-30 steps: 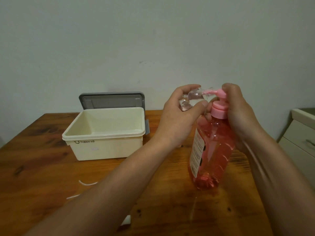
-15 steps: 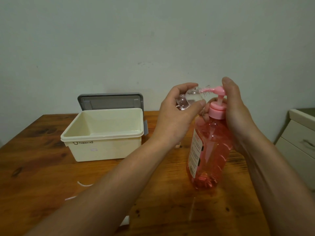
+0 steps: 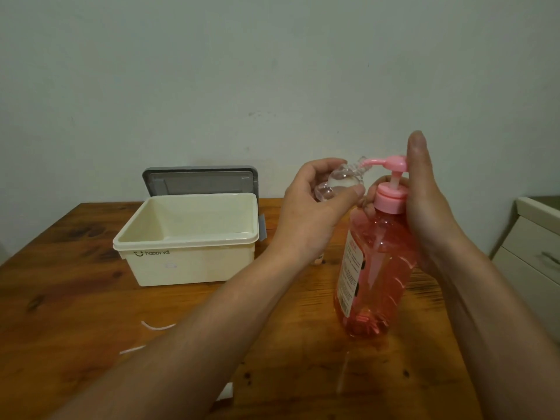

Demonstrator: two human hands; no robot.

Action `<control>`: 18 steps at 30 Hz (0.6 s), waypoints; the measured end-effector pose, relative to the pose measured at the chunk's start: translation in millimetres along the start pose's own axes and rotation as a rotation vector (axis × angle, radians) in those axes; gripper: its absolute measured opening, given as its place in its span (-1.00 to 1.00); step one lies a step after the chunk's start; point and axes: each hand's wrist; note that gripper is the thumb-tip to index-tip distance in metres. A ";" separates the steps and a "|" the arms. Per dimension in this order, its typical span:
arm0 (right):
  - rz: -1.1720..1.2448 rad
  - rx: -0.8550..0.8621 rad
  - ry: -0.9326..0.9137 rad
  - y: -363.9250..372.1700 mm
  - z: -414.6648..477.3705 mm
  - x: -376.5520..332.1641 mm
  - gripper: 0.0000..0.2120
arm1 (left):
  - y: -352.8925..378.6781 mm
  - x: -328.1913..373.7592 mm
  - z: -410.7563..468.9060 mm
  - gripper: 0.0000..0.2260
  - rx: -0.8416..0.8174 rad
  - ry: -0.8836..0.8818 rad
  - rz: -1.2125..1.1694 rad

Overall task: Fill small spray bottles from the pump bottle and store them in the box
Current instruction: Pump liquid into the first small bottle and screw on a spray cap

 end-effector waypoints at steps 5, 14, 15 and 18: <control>-0.004 0.006 0.027 -0.5 -1.9 1.4 -0.29 | -5.3 -1.0 -1.5 -0.65 -0.003 -0.022 -0.009; 0.065 0.010 0.000 0.6 -3.2 3.1 -0.31 | -21.8 -1.0 -10.4 -0.64 -0.004 -0.053 0.056; 0.063 0.015 -0.008 0.5 -2.7 3.4 -0.31 | -24.4 -0.3 -11.6 -0.64 -0.005 -0.053 0.057; 0.026 0.041 -0.003 0.1 -3.2 3.6 -0.30 | -32.4 1.4 -15.4 -0.65 -0.007 -0.054 0.061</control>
Point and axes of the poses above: each hand's wrist, its own z-axis towards the middle knuckle, its own y-axis out of the palm, x = y × z, and after that the axes turned 14 degrees about -z, right-handed
